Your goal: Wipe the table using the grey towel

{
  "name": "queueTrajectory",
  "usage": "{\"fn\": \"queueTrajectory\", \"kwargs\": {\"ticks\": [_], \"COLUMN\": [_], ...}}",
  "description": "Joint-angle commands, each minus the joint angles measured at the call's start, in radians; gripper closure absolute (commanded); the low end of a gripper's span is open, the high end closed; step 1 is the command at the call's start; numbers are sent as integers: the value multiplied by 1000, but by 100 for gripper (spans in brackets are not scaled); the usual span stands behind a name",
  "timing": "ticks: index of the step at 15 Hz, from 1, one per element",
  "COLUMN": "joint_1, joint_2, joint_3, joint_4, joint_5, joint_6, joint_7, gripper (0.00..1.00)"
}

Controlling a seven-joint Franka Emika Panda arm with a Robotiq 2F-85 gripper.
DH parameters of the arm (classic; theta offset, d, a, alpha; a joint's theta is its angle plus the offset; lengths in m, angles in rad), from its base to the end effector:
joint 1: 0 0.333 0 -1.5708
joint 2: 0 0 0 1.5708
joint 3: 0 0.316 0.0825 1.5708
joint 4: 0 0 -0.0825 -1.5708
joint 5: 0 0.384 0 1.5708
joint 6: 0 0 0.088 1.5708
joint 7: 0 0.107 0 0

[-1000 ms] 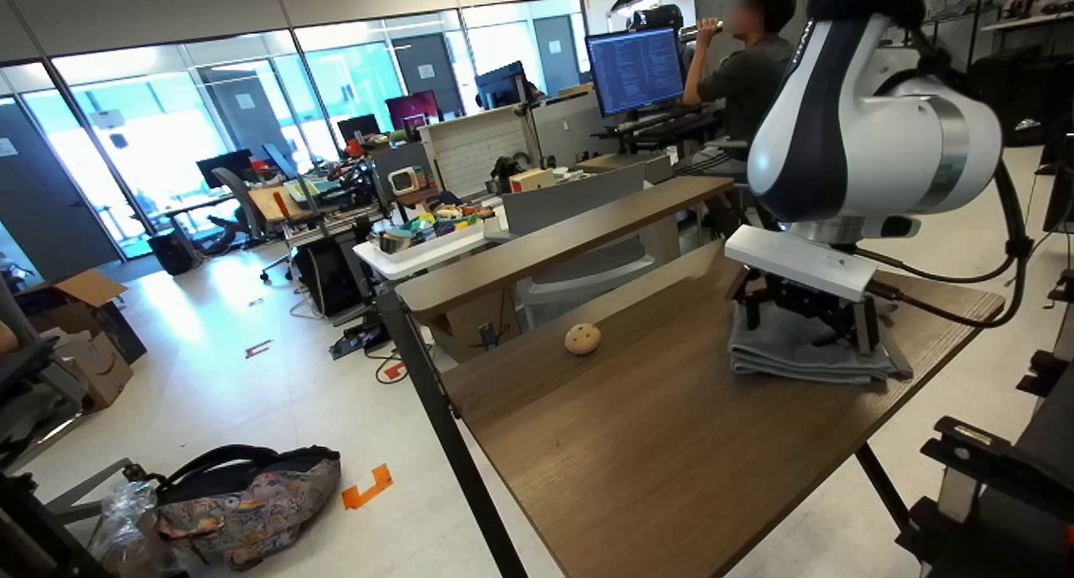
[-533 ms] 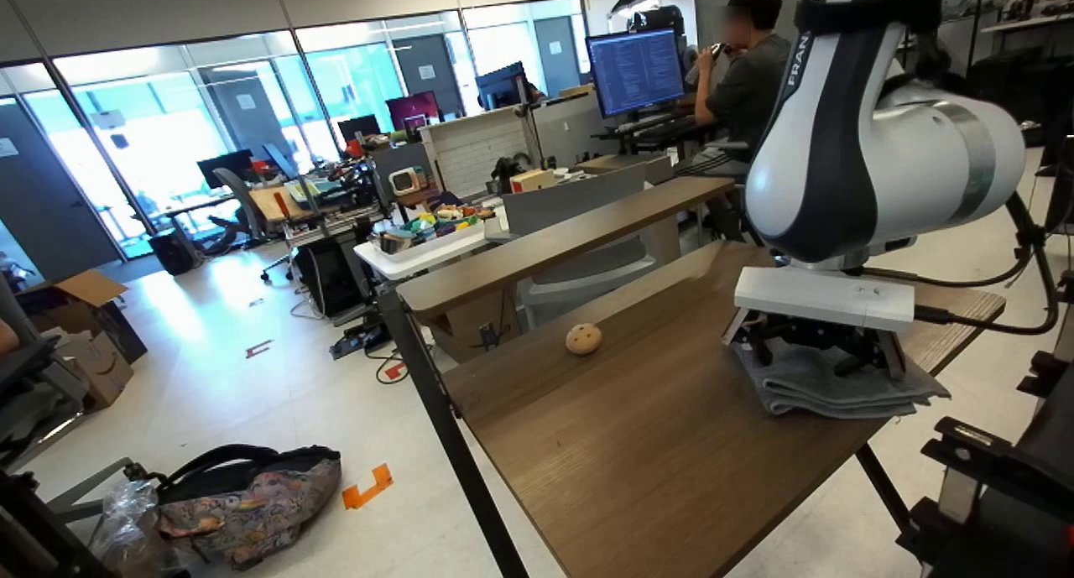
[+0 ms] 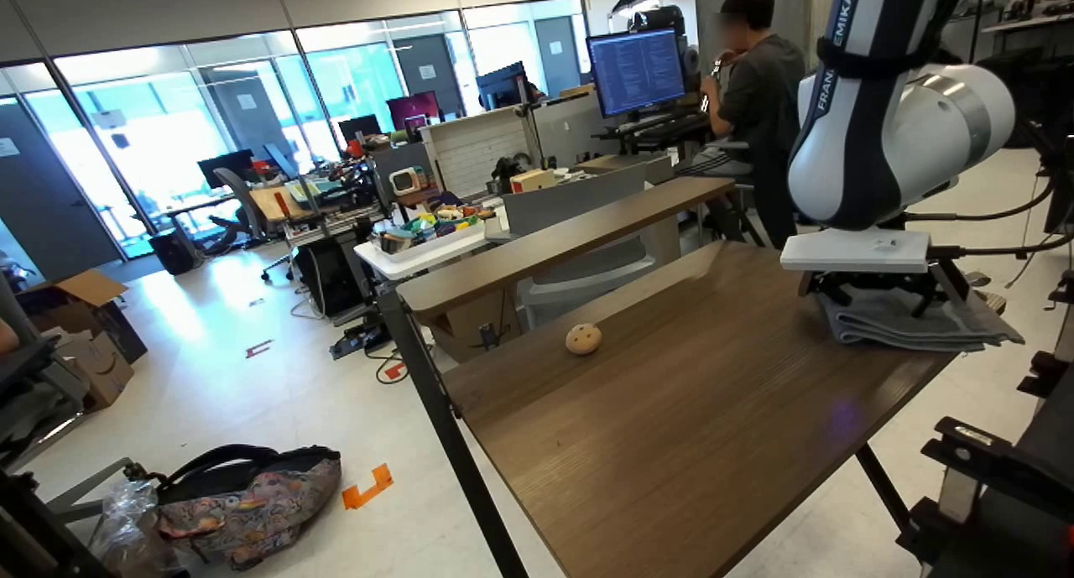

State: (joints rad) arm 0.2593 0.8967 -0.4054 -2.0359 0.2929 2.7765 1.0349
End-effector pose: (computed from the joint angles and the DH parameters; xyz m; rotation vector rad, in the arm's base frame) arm 0.5408 -0.1130 0.0293 2.2909 -1.8016 0.0725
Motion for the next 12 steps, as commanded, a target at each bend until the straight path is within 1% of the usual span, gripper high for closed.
{"fn": "queueTrajectory", "kwargs": {"ticks": [1, 2, 4, 7, 8, 12], "joint_1": [-38, -63, -90, -92, -80, -59], "joint_2": [65, 66, 58, 54, 57, 51], "joint_3": [-6, 23, 87, 173, 198, 318], "joint_4": [101, 120, 129, 129, 132, 133], "joint_5": [-55, -57, -51, -40, -40, -43], "joint_6": [-91, -99, -83, -39, -24, -11], "joint_7": [93, 89, 70, 53, 52, -4], "gripper": [0, 0, 0, 0, 0, 0]}}
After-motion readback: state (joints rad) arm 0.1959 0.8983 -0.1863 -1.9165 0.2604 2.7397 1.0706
